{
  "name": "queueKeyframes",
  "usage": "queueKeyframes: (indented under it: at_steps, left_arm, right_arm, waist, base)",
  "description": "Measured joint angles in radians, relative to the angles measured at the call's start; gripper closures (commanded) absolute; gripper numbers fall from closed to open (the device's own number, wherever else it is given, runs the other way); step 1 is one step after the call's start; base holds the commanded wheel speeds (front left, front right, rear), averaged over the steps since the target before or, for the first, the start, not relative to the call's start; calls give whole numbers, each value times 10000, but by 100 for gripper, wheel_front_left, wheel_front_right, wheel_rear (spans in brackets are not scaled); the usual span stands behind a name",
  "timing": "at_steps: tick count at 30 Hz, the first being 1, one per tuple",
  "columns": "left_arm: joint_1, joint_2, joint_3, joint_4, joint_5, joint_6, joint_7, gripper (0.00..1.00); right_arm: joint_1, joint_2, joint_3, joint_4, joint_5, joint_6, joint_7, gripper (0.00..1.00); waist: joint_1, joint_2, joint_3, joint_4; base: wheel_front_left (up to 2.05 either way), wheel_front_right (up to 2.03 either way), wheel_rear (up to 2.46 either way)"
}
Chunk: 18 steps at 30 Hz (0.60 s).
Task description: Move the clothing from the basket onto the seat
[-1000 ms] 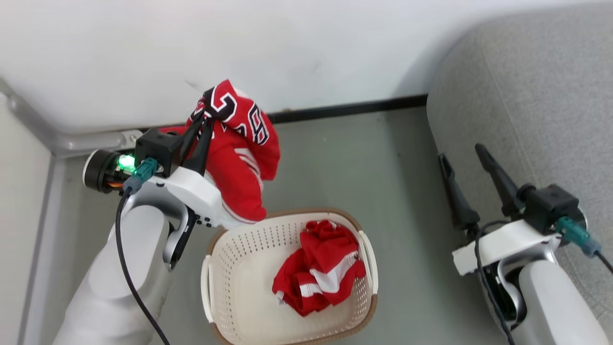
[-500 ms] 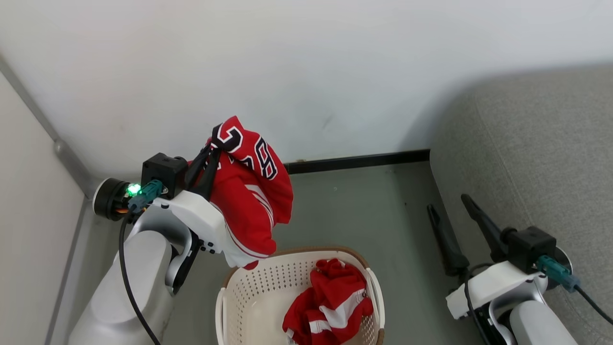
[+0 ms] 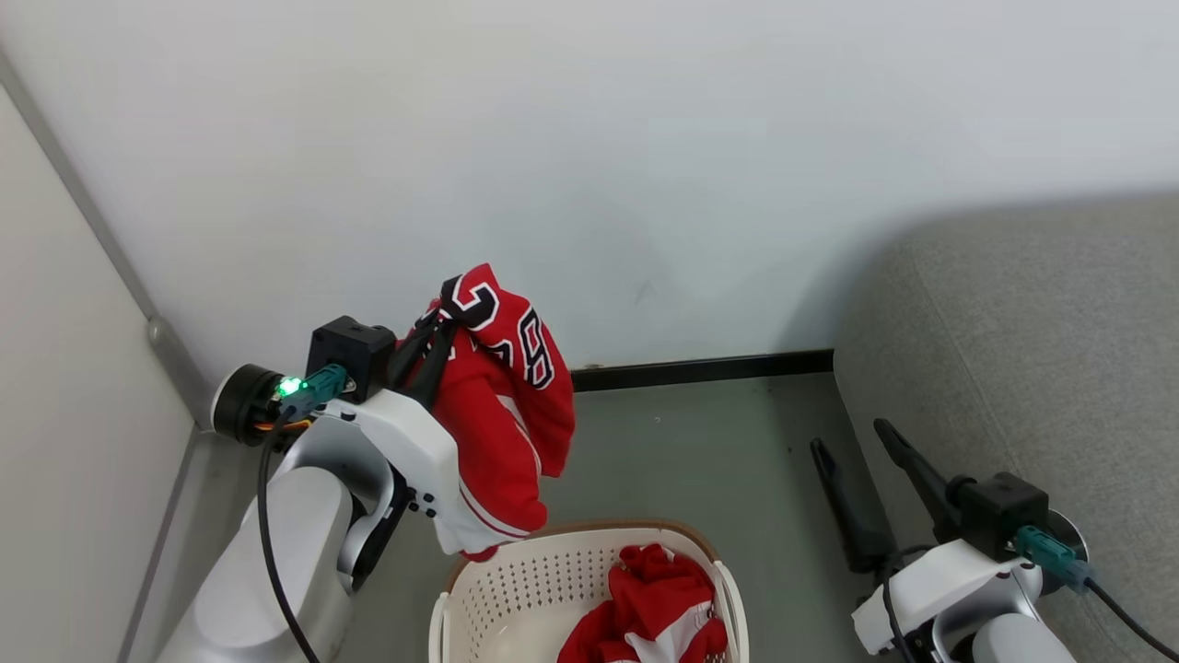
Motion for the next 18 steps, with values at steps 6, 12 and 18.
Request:
queueKeyframes:
  at_steps: [6,12,18]
  left_arm:
    - [217,-56,-128,-257,-90,-77,230,100]
    - [364,-121,-249,-679,-109,-75,571,100]
    - [365,-222,-474,-1078,-153,-75,803,100]
  right_arm:
    - [9,-31,165,102,-12,0,0,0]
    - [-17,-190,763,253,-13,0,12,0]
    - [-680,-602,1590,504,-23,2,115,0]
  waist:
    - [0,0,-246,80]
    - [0,0,-271,103]
    - [0,0,-167,125]
  base:
    - [0,0,0]
    - [0,0,0]
    - [0,0,0]
